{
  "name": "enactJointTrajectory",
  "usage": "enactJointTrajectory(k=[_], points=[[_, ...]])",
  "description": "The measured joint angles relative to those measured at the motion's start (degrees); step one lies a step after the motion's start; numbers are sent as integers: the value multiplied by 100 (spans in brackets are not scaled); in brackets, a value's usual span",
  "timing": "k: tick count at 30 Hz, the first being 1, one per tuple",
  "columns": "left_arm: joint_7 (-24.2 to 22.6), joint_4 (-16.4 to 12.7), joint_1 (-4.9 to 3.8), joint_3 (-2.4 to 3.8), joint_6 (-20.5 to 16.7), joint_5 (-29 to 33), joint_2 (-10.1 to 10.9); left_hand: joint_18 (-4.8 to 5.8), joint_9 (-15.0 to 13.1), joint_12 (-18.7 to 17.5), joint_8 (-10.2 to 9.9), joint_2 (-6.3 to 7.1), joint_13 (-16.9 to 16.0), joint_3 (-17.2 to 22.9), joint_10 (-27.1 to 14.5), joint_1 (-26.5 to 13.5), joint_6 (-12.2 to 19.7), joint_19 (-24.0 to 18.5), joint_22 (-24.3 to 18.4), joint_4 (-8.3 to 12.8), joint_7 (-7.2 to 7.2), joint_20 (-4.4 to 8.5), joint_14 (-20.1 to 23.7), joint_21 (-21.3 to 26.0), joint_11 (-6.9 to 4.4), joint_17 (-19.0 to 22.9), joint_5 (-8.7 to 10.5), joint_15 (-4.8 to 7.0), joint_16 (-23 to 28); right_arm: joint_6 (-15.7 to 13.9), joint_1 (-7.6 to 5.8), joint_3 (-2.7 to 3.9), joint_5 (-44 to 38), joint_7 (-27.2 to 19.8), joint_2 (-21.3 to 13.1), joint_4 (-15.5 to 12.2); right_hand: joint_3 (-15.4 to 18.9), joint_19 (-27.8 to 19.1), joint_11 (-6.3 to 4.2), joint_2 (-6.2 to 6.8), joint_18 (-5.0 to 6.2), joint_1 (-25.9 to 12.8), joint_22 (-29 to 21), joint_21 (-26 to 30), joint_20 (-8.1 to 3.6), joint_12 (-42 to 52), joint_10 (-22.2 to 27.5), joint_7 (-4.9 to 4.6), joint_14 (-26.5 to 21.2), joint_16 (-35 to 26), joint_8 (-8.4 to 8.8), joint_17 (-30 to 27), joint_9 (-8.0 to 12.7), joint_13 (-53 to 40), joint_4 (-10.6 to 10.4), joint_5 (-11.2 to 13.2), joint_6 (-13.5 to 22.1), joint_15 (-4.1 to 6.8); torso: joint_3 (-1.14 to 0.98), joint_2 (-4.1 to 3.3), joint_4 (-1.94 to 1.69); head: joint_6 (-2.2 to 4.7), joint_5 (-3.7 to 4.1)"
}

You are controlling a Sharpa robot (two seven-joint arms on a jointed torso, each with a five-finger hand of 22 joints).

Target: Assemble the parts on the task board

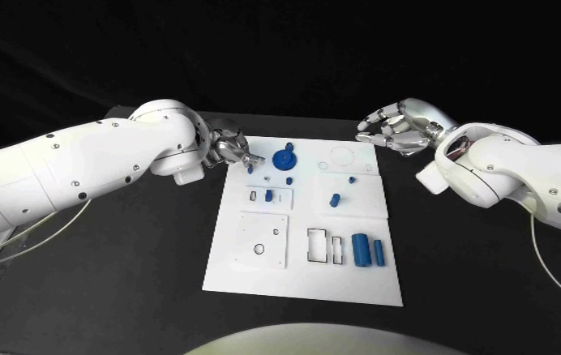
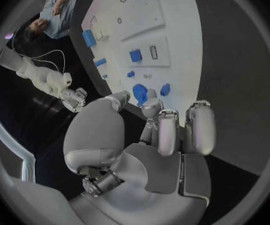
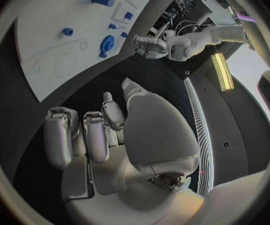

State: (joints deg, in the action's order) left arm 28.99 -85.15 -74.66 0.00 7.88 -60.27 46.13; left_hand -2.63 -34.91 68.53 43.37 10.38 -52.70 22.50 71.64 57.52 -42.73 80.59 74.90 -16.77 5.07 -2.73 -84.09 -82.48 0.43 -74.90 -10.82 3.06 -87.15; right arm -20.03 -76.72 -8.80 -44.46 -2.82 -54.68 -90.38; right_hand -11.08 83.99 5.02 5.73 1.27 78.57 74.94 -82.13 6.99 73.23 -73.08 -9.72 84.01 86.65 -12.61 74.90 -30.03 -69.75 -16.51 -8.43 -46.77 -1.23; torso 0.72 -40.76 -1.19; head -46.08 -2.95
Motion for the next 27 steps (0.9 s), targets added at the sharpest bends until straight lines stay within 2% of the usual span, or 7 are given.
enactJointTrajectory(k=[4, 6, 12, 18, 20, 24, 27], points=[[-5, 403, -220, 2, 526, 130, -146, -9, 272, -98, -348, -166, 175, -107, -93, 87, 142, -110, -82, -6, 142, -110, 11, 129, 142, 0, 0, -107, 69, 0, 2, -1, 0, 0, 20, 22, 0, 0, 0, 0, 0, 0, 0, 0, 0, 0, 0, 0, 0, 0, 0, 0, 0, 0, 0, 0, 0, 0, 1, -2, -2, 36, -15], [-5, 616, -326, 2, 851, 181, -239, -90, 345, -132, -429, -200, 239, -124, -128, 109, 168, -136, -126, 1, 168, -137, 6, 165, 177, 0, 0, -116, 75, 0, 3, -1, 0, 0, 30, 31, 0, 0, 0, 0, 0, 0, 0, 0, 0, 0, 0, 0, 0, 0, 0, 0, 0, 0, 0, 0, 0, 0, 0, -2, -3, 52, -23], [3, 986, -465, -16, 1527, 319, -444, -90, 406, -140, -468, -199, 282, -164, -149, 109, 188, -136, -130, -6, 188, -137, 6, 166, 197, 0, 0, -115, 75, 0, 8, -2, 3, 0, 47, 53, 0, 0, 0, 0, 0, 0, -1, 0, 0, 0, 0, 0, 0, 0, 0, 4, 0, 1, 0, 0, 0, 0, 1, -4, -1, 83, -43], [11, 1579, -683, -165, 1931, 606, -776, -90, 537, -454, -581, -360, 722, -179, -491, 225, 231, -222, -266, 10, 231, -216, 16, 271, 245, 0, -102, -168, 107, 1, 18, -4, 6, 0, 57, 72, 0, 0, 0, 0, 0, 0, -1, 0, 0, 0, 0, 0, -21, 0, 0, 5, 0, 1, 0, -57, 0, 21, -3, -1, -12, 98, -57], [16, 1840, -751, -222, 2088, 755, -909, -90, 572, -485, -625, -373, 793, -179, -528, 237, 252, -263, -327, 10, 252, -222, 5, 303, 283, 0, -102, -197, 122, 1, 24, -6, 7, 0, 63, 79, 16, 0, 0, 0, 0, 0, -1, 0, 0, 0, 0, 0, -21, 0, 0, 5, 0, 1, 16, -59, 0, 21, -3, 1, -15, 107, -68], [34, 2299, -878, -365, 2417, 1023, -1182, -90, 627, -513, -644, -458, 845, -179, -572, 322, 260, -270, -342, 10, 260, -229, 5, 317, 285, 0, -102, -197, 133, 1, 35, -7, 8, 0, 71, 91, 16, 0, 0, -23, 0, -23, -2, 0, 0, 0, 0, 0, -22, 0, 0, 4, 0, 1, 16, -98, 0, 21, -5, 3, -15, 120, -85], [44, 2536, -948, -432, 2606, 1165, -1358, -90, 655, -513, -645, -495, 840, -179, -572, 360, 258, -270, -331, 10, 262, -229, 5, 317, 285, 0, -102, -197, 133, 1, 42, -9, 10, 0, 79, 99, 16, 0, 0, -23, -1, -23, -2, 0, 0, 0, 0, 0, -21, 0, 0, 4, 0, 2, 16, -110, 0, 21, -7, 4, -11, 121, -109]])
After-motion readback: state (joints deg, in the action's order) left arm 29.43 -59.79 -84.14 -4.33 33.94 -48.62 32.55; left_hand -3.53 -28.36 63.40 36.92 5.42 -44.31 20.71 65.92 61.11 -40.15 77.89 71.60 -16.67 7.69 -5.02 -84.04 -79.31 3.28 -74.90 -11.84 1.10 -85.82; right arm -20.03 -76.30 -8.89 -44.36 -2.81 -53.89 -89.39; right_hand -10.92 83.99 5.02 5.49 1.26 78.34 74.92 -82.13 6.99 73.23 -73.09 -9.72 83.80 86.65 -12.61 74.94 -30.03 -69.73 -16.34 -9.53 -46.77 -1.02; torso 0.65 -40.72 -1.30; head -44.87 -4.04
